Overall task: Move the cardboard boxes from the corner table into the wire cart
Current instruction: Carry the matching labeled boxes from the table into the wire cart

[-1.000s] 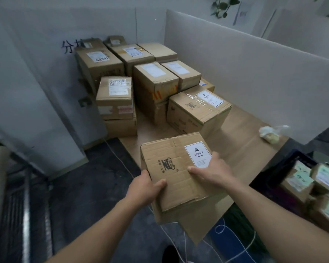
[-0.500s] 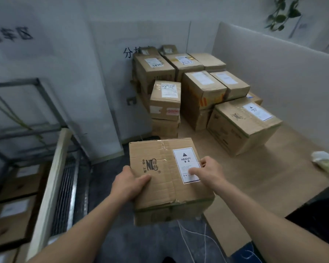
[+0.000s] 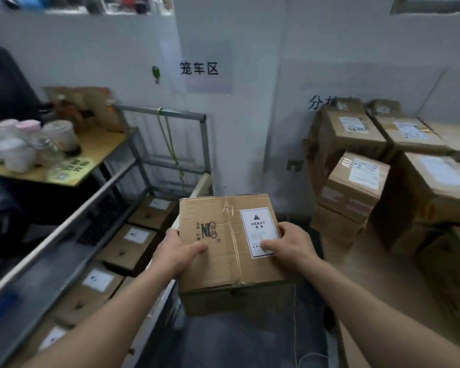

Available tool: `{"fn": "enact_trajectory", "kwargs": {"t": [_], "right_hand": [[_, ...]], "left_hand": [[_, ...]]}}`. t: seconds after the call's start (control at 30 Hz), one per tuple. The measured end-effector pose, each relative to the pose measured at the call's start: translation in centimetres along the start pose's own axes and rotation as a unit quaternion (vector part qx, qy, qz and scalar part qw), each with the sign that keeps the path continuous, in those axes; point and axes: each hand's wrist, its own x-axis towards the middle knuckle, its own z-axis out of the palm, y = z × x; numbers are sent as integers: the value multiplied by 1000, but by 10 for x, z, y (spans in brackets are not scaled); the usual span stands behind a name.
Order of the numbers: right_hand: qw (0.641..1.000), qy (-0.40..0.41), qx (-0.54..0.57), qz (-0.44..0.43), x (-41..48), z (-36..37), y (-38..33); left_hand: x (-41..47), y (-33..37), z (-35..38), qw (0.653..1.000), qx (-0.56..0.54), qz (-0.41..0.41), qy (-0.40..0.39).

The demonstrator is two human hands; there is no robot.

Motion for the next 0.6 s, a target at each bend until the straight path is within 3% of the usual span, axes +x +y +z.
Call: {"fn": "enact_trajectory", "kwargs": {"t": [0.3,0.6], "right_hand": [[993,-69,-30,-88,44,34,-74],[986,-89,-88,-107,115,83,-149]], "left_hand": [[5,-31,-48,995,-57,-48,74],[80,-57,-81,986,-122,-83,80]]}}
